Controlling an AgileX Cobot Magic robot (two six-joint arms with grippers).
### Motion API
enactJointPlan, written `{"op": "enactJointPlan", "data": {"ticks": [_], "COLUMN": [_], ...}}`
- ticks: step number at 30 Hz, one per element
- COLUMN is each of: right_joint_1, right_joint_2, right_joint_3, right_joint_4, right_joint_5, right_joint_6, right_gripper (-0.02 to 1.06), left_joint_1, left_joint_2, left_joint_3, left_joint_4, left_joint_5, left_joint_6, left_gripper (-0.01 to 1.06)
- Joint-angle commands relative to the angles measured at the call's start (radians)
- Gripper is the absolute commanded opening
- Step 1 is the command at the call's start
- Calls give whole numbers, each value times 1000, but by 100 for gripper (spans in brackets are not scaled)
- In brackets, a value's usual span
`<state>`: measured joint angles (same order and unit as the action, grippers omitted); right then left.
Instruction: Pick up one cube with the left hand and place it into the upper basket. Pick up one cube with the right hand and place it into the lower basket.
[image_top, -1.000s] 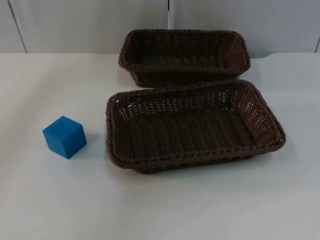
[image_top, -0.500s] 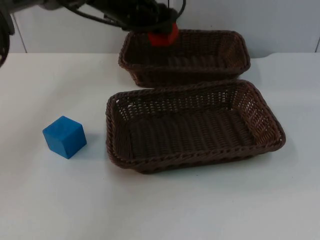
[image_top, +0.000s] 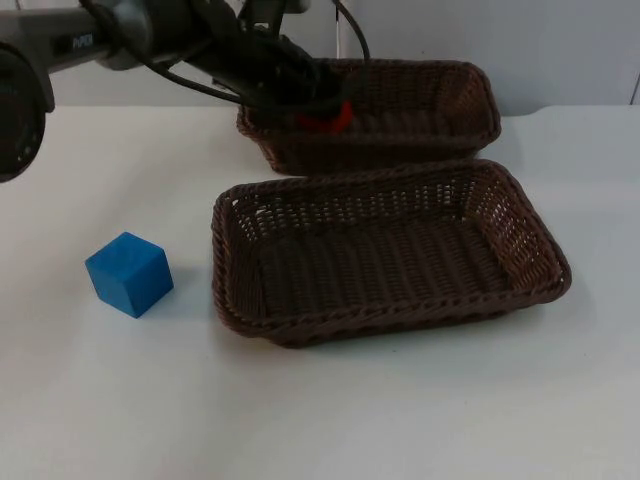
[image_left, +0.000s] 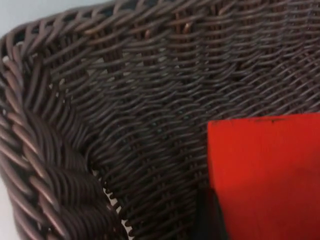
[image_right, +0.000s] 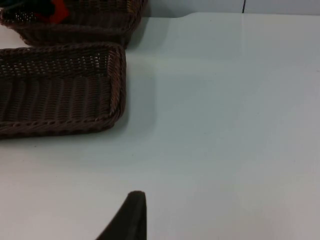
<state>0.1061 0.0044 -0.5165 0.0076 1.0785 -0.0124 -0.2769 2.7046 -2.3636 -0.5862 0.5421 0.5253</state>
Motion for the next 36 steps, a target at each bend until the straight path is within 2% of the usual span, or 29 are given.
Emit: {"op": "enactJointPlan", "data": {"ticks": [1, 4, 6, 8, 9, 13, 14, 16, 17, 26, 36], "right_joint_1": [-6, -6, -6, -6, -6, -6, -6, -6, -6, -6, -6], "right_joint_2": [-4, -4, -4, -4, -4, -4, -4, -4, -4, -4, -4], "right_joint_3": [0, 0, 0, 0, 0, 0, 0, 0, 0, 0, 0], "right_joint_4": [1, 1, 1, 1, 1, 1, 1, 1, 1, 1, 1], "right_joint_5": [0, 0, 0, 0, 0, 0, 0, 0, 0, 0, 0], "right_joint_6": [-3, -3, -3, -3, -3, -3, -3, -3, -3, -3, -3], "right_gripper": [105, 105, 105, 105, 105, 105, 105, 105, 105, 105, 105], "left_joint_1": [-1, -1, -1, -1, -1, -1, -1, -1, -1, -1, -1], "left_joint_2": [-1, -1, -1, -1, -1, -5, -5, -12, -20, -90, -249], "left_joint_3": [1, 1, 1, 1, 1, 1, 1, 1, 1, 1, 3], "left_joint_4": [0, 0, -14, -16, -16, -29, -29, -34, -36, -50, -47], "left_joint_5": [-11, -7, -3, -3, -3, 17, 17, 28, 28, 59, 214], "left_joint_6": [1, 1, 1, 1, 1, 1, 1, 1, 1, 1, -1], "left_gripper": [0, 1, 12, 30, 30, 81, 81, 102, 105, 105, 105]}}
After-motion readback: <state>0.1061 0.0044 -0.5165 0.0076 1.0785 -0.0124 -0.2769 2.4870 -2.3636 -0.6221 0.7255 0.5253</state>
